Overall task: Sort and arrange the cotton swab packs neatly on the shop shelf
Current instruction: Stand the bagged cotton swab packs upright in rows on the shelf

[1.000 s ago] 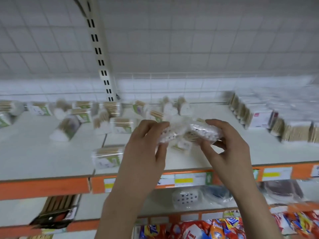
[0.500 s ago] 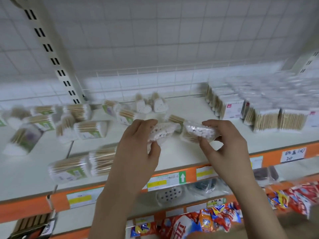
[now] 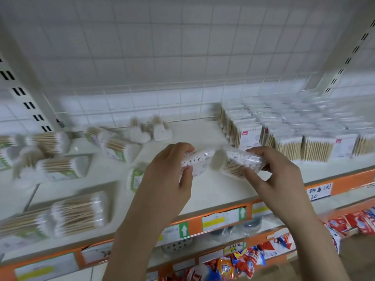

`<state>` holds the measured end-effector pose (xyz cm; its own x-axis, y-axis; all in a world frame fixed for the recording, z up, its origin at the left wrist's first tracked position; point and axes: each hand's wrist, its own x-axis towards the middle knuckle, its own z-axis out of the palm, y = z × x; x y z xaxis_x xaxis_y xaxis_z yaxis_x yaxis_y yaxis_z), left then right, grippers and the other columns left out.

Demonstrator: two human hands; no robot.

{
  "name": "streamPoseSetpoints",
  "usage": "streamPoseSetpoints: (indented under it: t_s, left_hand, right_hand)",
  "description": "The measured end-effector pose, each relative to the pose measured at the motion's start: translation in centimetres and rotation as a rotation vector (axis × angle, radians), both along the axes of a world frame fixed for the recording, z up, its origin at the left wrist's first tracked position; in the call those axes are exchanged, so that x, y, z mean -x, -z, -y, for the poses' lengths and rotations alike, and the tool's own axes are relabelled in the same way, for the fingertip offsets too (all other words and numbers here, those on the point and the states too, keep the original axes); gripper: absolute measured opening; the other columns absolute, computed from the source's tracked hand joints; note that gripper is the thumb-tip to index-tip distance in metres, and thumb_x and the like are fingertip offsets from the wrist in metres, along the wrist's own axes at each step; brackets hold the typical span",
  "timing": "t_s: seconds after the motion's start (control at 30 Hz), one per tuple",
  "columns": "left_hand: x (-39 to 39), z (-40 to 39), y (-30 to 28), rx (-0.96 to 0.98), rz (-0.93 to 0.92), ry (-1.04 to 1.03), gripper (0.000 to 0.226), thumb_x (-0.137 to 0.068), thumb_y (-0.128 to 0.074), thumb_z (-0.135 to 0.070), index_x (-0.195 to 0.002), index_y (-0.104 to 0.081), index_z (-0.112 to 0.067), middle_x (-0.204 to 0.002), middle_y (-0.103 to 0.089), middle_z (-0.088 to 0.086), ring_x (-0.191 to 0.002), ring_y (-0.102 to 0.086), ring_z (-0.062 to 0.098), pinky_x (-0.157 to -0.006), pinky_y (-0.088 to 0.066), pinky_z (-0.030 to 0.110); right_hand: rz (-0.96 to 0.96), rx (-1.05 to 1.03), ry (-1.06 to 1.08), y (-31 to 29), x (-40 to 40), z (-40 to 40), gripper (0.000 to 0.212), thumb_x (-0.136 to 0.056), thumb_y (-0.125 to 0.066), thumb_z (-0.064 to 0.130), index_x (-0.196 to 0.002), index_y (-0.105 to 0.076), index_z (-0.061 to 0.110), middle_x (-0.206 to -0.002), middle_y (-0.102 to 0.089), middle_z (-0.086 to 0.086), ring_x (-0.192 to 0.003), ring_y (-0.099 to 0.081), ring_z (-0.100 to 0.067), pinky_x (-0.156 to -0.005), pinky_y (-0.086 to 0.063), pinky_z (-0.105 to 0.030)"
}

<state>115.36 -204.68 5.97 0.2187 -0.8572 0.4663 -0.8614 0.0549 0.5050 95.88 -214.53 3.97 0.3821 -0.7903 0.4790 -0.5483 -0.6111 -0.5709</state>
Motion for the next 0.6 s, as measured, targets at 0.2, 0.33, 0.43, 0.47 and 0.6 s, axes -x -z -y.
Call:
streamPoseSetpoints:
  t_s: [0.2,0.33,0.43,0.47,0.6]
  left_hand:
    - [3.0,4.2,1.0,-0.014,0.0,-0.031,0.029,-0.084,-0.06,-0.003,-0.111,-0.057,-0.013,-0.105,-0.062,-0.001,-0.088,-0.056,0.015,-0.072,-0.039,0.022]
    - [4.7,6.6,1.9,-0.024,-0.015,-0.051,0.03,-0.084,-0.06,-0.001,-0.112,-0.058,-0.012,-0.106,-0.062,-0.002,-0.086,-0.051,0.007,-0.073,-0.036,0.003]
    - [5.9,8.0,2.6,-0.028,-0.031,-0.079,0.03,-0.084,-0.06,-0.003,-0.113,-0.057,-0.013,-0.105,-0.061,-0.003,-0.083,-0.047,0.002,-0.075,-0.033,0.0]
    - [6.2,8.3,2.7,-0.029,-0.036,-0.086,0.03,-0.085,-0.06,-0.004,-0.113,-0.057,-0.013,-0.104,-0.061,-0.003,-0.081,-0.046,0.001,-0.074,-0.034,0.001]
    - [7.3,9.0,3.2,-0.031,-0.061,-0.119,0.031,-0.084,-0.061,-0.003,-0.113,-0.058,-0.014,-0.103,-0.061,-0.004,-0.079,-0.045,-0.001,-0.075,-0.036,0.004]
  right_hand:
    - [-0.083,0.039,-0.075,0.5,2.6,5.2,0.028,-0.076,-0.072,0.009,-0.1,-0.061,0.016,-0.094,-0.052,0.008,-0.078,-0.045,0.0,-0.069,-0.035,-0.004]
    - [-0.191,0.126,-0.134,0.2,3.4,8.7,0.036,-0.071,-0.077,0.007,-0.103,-0.064,0.011,-0.096,-0.059,0.0,-0.09,-0.054,-0.021,-0.078,-0.039,-0.025]
    - [-0.228,0.171,-0.16,0.0,3.6,10.9,0.039,-0.068,-0.079,0.009,-0.103,-0.063,0.011,-0.098,-0.065,-0.002,-0.098,-0.055,-0.032,-0.08,-0.044,-0.045]
    - [-0.238,0.183,-0.169,0.0,3.6,11.5,0.038,-0.067,-0.079,0.009,-0.101,-0.063,0.011,-0.097,-0.065,-0.002,-0.097,-0.055,-0.033,-0.079,-0.044,-0.045]
    - [-0.304,0.255,-0.185,0.4,3.7,13.9,0.038,-0.06,-0.083,0.01,-0.093,-0.065,0.006,-0.093,-0.065,-0.009,-0.093,-0.057,-0.037,-0.079,-0.044,-0.045]
